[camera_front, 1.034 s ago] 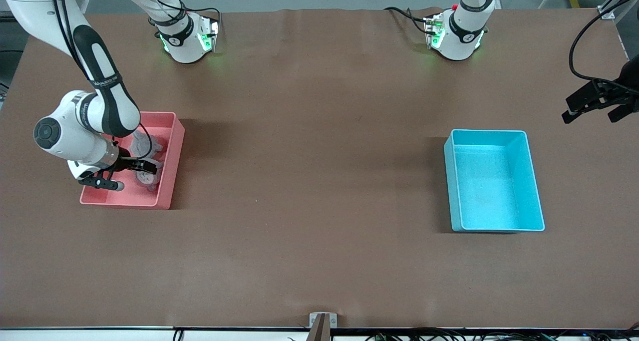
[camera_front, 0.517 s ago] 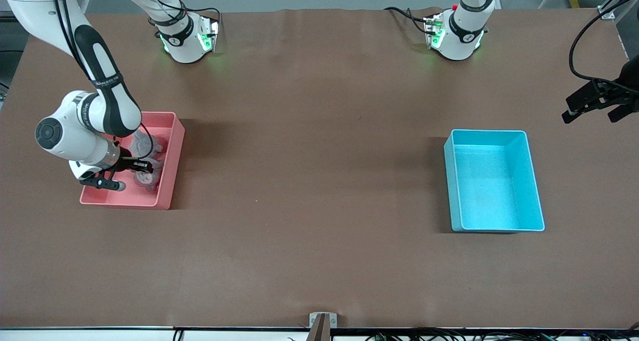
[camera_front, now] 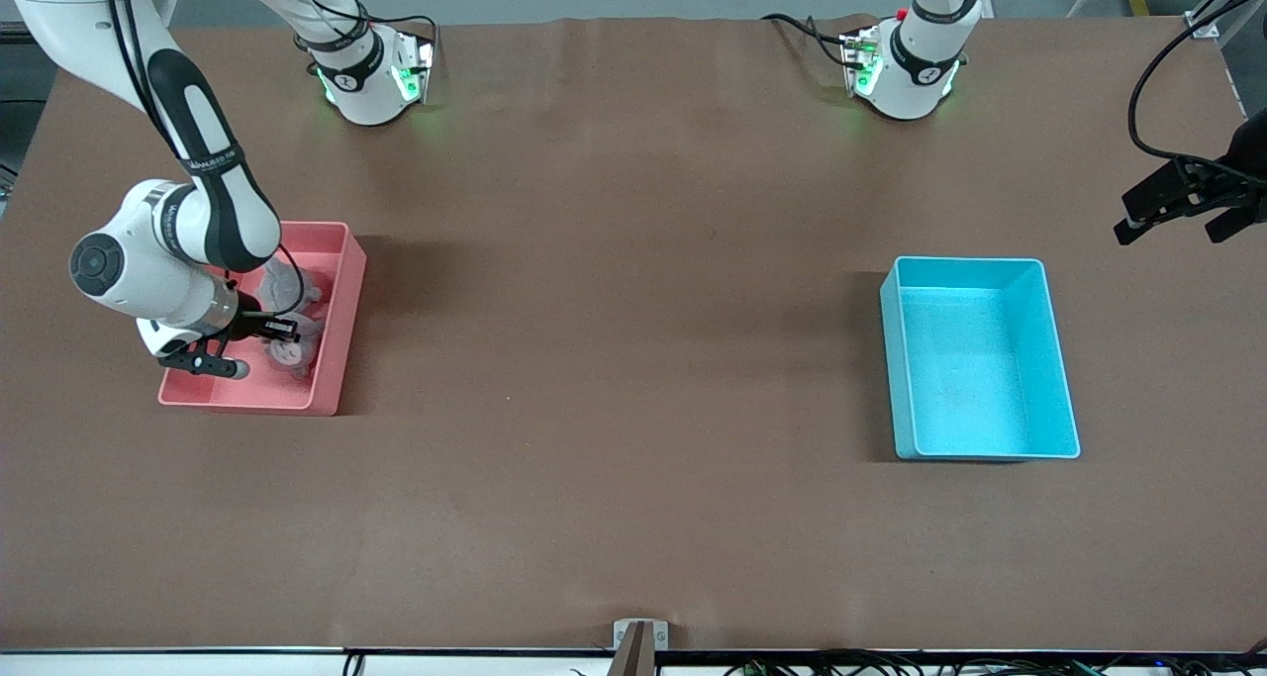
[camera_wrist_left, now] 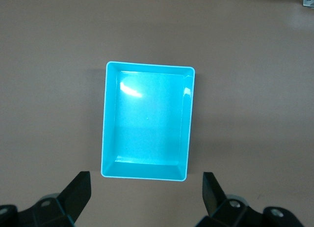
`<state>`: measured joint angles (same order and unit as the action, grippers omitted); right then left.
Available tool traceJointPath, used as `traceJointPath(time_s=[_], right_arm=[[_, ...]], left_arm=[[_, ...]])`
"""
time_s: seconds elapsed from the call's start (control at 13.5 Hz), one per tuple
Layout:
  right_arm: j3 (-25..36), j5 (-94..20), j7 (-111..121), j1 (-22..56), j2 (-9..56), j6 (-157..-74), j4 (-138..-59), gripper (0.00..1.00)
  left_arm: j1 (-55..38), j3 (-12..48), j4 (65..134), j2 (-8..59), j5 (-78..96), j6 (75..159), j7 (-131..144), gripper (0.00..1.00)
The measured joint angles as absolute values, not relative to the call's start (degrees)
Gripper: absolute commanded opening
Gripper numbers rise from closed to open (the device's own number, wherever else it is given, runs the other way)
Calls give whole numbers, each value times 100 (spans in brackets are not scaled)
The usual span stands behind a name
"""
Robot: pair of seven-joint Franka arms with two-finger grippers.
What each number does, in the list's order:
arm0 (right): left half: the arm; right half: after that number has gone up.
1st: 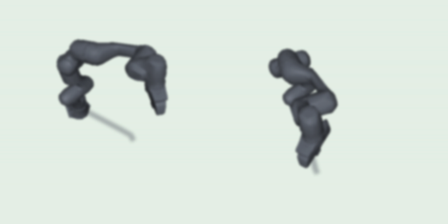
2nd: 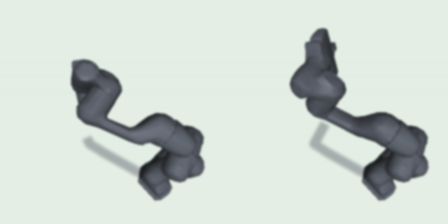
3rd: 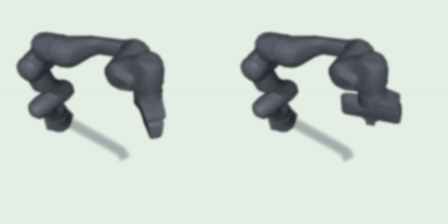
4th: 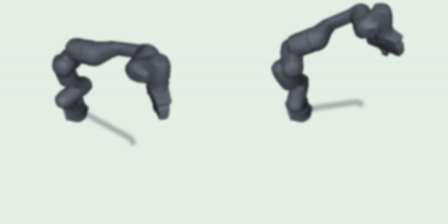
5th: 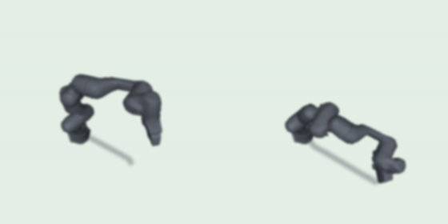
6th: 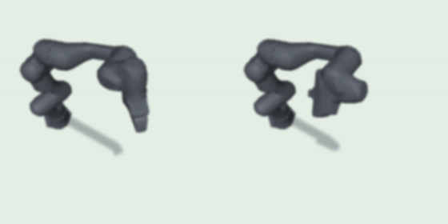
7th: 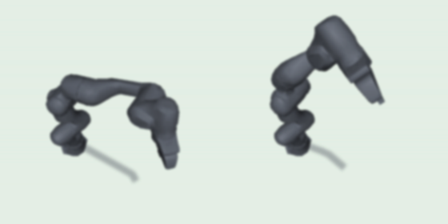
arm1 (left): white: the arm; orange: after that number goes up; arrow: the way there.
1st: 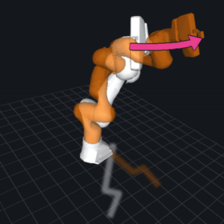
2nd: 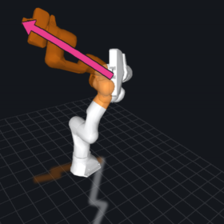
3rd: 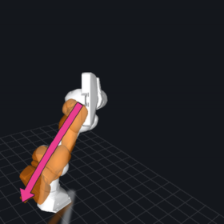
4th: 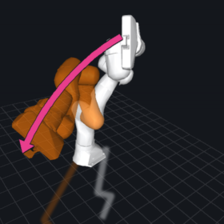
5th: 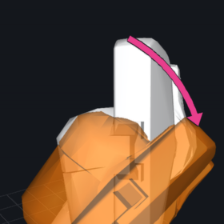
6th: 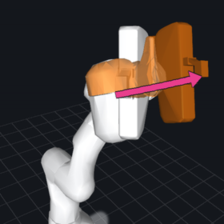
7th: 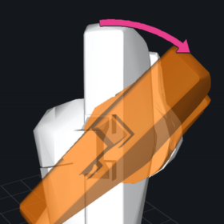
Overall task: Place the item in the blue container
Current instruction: 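Close the right gripper on the grey plush toy, then carry the toy to mid-table with the right gripper while the left gripper approaches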
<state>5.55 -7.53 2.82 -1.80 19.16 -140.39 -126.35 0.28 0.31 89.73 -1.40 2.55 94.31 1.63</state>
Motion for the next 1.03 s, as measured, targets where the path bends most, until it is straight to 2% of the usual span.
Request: traceJointPath(time_s=[0.15, 0.3, 0.81, 1.03], right_arm=[[560, -753, 282, -181, 1916, -13846, -12518, 1], [563, -753, 282, -181, 1909, -13301, -12183, 1], [563, -752, -342, -141, 1809, -10535, -9988, 1], [523, -768, -1670, 323, 1805, -10097, -9575, 1]], left_arm=[[28, 31, 8974, -140, 255, 9431, 163, 100], [28, 31, 8974, -140, 255, 9431, 163, 100], [28, 31, 8976, -138, 255, 9431, 163, 100], [29, 31, 8976, -138, 255, 9431, 163, 100]])
